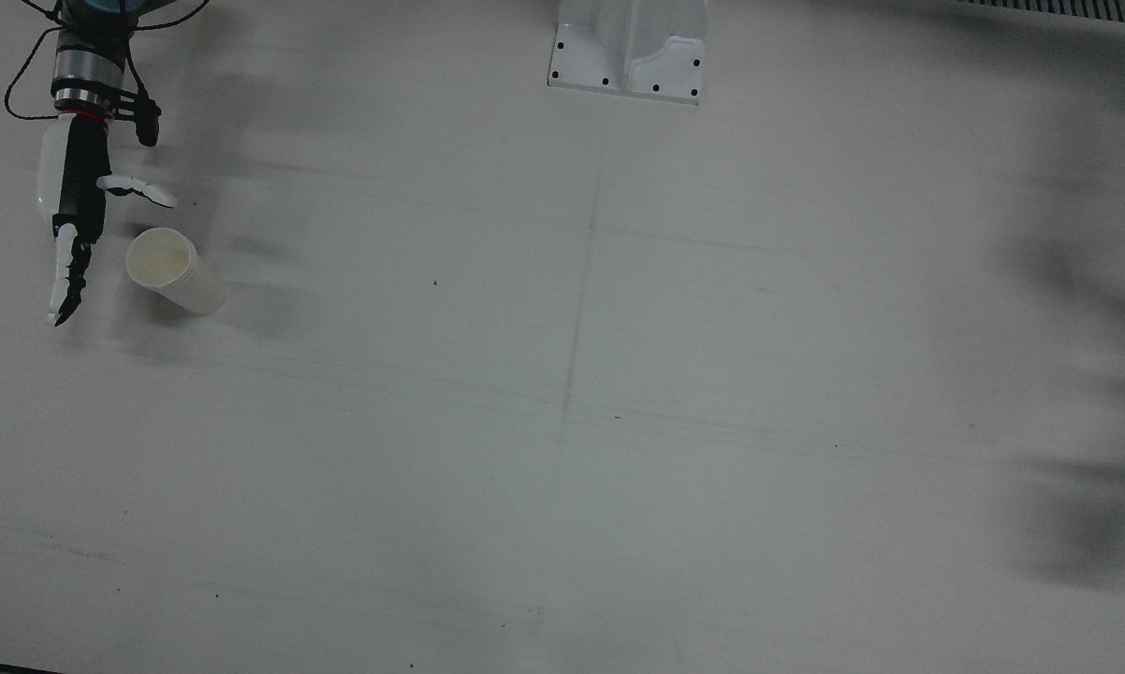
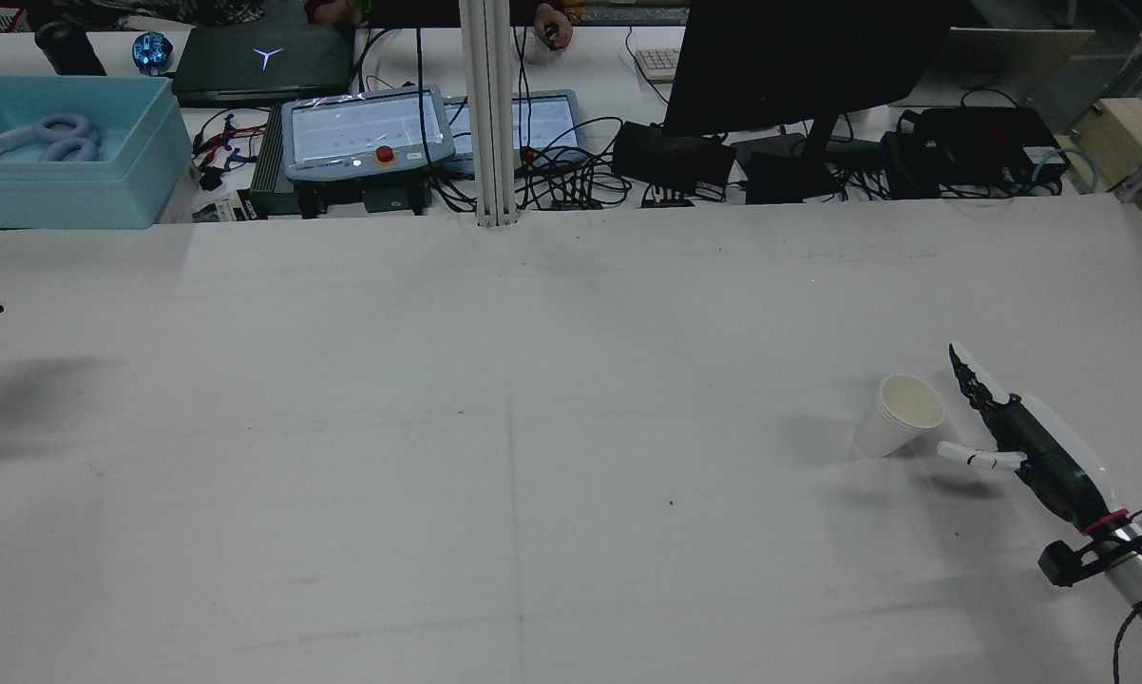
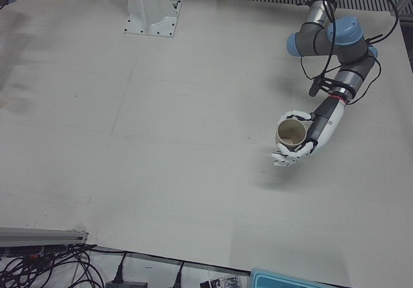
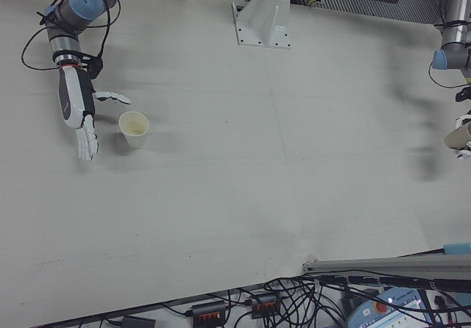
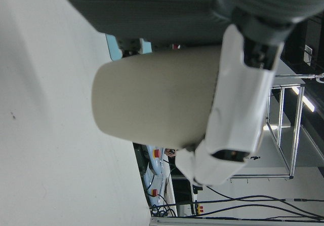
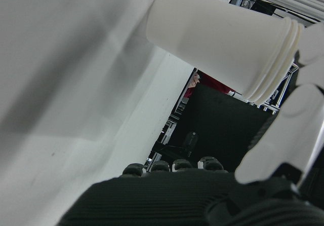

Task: Pour water
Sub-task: 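Close the right hand fingers around the white paper cup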

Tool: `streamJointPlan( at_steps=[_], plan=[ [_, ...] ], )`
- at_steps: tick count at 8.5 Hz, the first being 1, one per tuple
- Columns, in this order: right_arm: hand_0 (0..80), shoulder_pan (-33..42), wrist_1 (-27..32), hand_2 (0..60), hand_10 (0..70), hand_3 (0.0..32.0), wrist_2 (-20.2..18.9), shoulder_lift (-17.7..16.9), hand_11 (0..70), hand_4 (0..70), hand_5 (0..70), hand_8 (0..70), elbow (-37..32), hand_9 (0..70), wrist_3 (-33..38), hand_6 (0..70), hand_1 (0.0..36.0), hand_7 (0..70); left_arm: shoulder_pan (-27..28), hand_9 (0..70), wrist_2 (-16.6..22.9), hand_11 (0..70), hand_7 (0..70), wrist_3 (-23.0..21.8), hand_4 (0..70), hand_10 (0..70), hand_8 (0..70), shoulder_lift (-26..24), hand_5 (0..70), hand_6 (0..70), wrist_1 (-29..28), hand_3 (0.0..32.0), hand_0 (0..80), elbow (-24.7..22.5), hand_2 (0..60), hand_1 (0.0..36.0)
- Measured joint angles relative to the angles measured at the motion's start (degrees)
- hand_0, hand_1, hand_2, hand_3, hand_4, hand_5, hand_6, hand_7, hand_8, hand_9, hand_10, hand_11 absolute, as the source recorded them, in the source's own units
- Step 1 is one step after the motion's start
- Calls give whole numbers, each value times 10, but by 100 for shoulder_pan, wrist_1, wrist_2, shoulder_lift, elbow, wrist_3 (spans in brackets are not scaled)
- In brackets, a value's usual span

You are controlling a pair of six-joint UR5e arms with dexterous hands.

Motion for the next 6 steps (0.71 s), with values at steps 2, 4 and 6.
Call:
streamJointPlan(
  at_steps=[2, 4, 6],
  plan=[
    [401, 15, -8, 185, 0, 0, -1, 40, 0, 2, 15, 0, -111, 0, 49, 3, 119, 0, 2, 233, 3, 349, 304, 0, 257, 214, 191, -7, 700, 286, 14, 0, 800, 4, 600, 360],
    [398, 27, -15, 185, 0, 0, -2, 108, 0, 4, 15, 0, -168, 0, 45, 3, 118, 0, 1, 231, 5, 349, 301, 3, 255, 214, 190, -11, 700, 284, 40, 0, 800, 5, 600, 360],
    [402, 36, -17, 181, 0, 0, -2, 258, 0, 4, 16, 0, -303, 0, 33, 4, 119, 1, -4, 229, 6, 347, 300, 8, 254, 213, 189, -13, 700, 283, 61, 0, 800, 3, 600, 360]
  ],
)
